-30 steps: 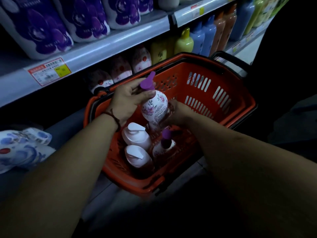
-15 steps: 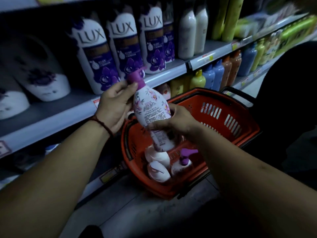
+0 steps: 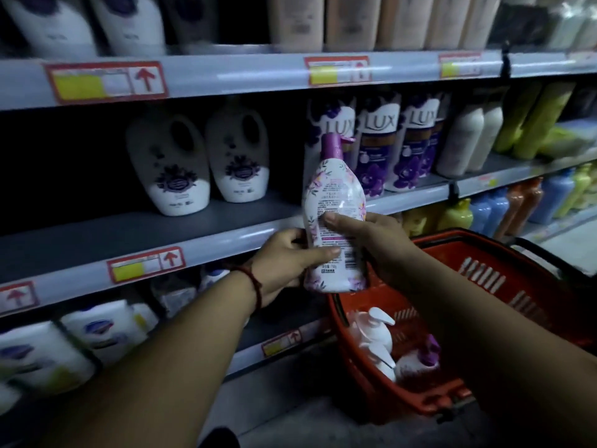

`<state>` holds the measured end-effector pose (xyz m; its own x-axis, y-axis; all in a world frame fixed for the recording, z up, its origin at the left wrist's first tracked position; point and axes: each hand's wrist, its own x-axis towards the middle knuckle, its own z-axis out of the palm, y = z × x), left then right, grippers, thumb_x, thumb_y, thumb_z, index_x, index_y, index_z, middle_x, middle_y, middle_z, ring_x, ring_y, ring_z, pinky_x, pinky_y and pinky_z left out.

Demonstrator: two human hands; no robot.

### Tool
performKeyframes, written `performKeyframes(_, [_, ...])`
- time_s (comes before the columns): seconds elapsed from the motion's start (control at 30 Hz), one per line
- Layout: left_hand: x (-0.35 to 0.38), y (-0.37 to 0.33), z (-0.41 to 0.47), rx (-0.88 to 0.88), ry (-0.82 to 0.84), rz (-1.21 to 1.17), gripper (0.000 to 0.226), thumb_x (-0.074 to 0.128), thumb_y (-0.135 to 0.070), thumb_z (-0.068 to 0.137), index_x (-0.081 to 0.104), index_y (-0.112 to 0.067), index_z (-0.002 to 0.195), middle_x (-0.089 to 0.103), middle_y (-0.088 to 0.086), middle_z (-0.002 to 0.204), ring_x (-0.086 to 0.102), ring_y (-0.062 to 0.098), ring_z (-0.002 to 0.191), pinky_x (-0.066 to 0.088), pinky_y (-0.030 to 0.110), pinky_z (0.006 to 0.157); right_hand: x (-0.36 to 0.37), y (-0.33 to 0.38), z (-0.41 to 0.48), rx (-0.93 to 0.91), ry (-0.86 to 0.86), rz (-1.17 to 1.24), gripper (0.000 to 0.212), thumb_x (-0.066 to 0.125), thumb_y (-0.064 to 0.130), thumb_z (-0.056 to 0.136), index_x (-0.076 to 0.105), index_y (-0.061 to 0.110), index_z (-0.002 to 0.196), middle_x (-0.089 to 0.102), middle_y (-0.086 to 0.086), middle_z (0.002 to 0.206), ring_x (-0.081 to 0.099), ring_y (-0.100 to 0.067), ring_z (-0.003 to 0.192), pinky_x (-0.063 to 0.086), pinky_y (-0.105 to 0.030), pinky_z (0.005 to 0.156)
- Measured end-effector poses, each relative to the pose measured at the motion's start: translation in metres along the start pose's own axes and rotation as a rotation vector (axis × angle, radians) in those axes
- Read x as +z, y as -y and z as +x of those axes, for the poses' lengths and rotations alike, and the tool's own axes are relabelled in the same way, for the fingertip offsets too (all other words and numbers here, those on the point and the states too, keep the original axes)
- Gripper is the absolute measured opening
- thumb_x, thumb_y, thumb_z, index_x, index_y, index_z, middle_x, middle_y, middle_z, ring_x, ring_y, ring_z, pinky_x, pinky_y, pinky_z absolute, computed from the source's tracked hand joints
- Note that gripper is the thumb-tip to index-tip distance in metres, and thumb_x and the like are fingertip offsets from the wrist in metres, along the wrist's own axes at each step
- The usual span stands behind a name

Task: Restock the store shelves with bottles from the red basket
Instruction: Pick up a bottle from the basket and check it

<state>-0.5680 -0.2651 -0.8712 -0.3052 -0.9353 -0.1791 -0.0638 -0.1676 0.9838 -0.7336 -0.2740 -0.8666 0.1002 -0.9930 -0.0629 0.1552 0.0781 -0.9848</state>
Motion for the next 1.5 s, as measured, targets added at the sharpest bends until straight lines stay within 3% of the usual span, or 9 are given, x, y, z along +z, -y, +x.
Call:
performKeyframes(0.17, [-0.030,0.005,-0.008,0.038,0.026,-0.065,0.035,0.076,-0.007,0.080,0.065,-0.010,0.114,0.075,0.006,0.106,0.073,0.019,0.096,0.060,0.028,0.070,0.028,0.003,0.001,-0.018,0.081,-0.191,0.039,0.080,0.027,0.078,0.072,0.004,0.108,0.076,-0.013,0.101,0.073,-0.030,0.094,0.058,-0.044,0.087])
performKeyframes(0.37, [-0.046,0.033,-0.023,0.056,0.021,-0.080,0.042,0.076,0.003,0.077,0.063,-0.014,0.114,0.075,0.007,0.108,0.072,0.022,0.100,0.059,0.033,0.081,0.040,-0.019,-0.007,0.060,0.161,-0.248,0.035,0.075,0.027,0.085,0.070,0.004,0.111,0.075,-0.012,0.104,0.072,-0.029,0.097,0.057,-0.042,0.088])
performKeyframes(0.53, [-0.050,0.092,-0.034,0.078,-0.008,0.003,0.047,0.083,-0.002,0.071,0.068,-0.021,0.111,0.074,0.002,0.111,0.069,0.019,0.106,0.055,0.039,0.094,0.058,-0.077,-0.021,0.190,0.099,-0.327,0.031,0.075,0.022,0.085,0.071,-0.001,0.105,0.074,-0.010,0.086,0.068,-0.013,0.059,0.051,-0.022,0.049])
performKeyframes(0.73, [-0.041,0.173,-0.031,-0.005,-0.002,0.010,0.066,0.085,-0.005,0.070,0.059,-0.015,0.129,0.070,0.001,0.122,0.064,0.018,0.116,0.052,0.041,0.099,0.045,-0.154,-0.023,0.334,0.028,-0.429,0.059,0.088,0.041,0.065,0.069,0.006,0.108,0.076,-0.003,0.095,0.072,-0.010,0.081,0.056,-0.019,0.061])
performKeyframes(0.87, [-0.042,0.211,-0.002,-0.055,-0.069,0.047,0.070,0.087,-0.007,0.065,0.060,-0.014,0.130,0.070,0.002,0.121,0.065,0.018,0.115,0.050,0.046,0.101,0.040,-0.196,0.004,0.394,-0.018,-0.343,0.054,0.088,0.036,0.061,0.074,0.006,0.103,0.077,-0.006,0.094,0.074,-0.021,0.088,0.060,-0.042,0.083])
performKeyframes(1.0, [-0.050,0.226,0.038,-0.083,-0.229,0.165,0.069,0.075,-0.042,0.049,0.064,-0.018,0.114,0.074,-0.002,0.101,0.070,0.018,0.099,0.056,0.032,0.084,0.049,-0.226,0.033,0.309,-0.206,-0.200,0.046,0.084,0.029,0.071,0.068,0.012,0.111,0.075,-0.006,0.098,0.074,-0.021,0.082,0.060,-0.030,0.065])
performKeyframes(1.13, [-0.066,0.238,0.079,-0.074,-0.371,0.282,0.062,0.062,-0.052,0.050,0.061,-0.022,0.104,0.072,-0.003,0.096,0.070,0.016,0.090,0.059,0.043,0.080,0.064,-0.253,0.077,0.240,-0.328,-0.139,0.067,0.083,0.045,0.059,0.062,0.023,0.118,0.073,-0.005,0.106,0.072,-0.028,0.094,0.059,-0.053,0.081])
performKeyframes(1.3, [-0.085,0.240,0.132,0.003,-0.454,0.352,0.051,0.064,-0.038,0.067,0.062,-0.020,0.115,0.072,-0.003,0.104,0.069,0.015,0.092,0.059,0.040,0.075,0.062,-0.253,0.130,0.113,-0.346,-0.045,0.053,0.083,0.019,0.074,0.062,0.014,0.122,0.072,-0.002,0.108,0.070,-0.012,0.095,0.061,-0.029,0.079])
performKeyframes(1.5, [-0.100,0.251,0.203,0.064,-0.547,0.413,0.039,0.067,-0.042,0.075,0.065,-0.023,0.109,0.073,-0.005,0.101,0.070,0.013,0.092,0.059,0.041,0.080,0.053,-0.261,0.183,-0.007,-0.372,-0.023,0.047,0.084,0.013,0.069,0.063,0.011,0.111,0.073,-0.005,0.098,0.072,-0.016,0.087,0.061,-0.036,0.079])
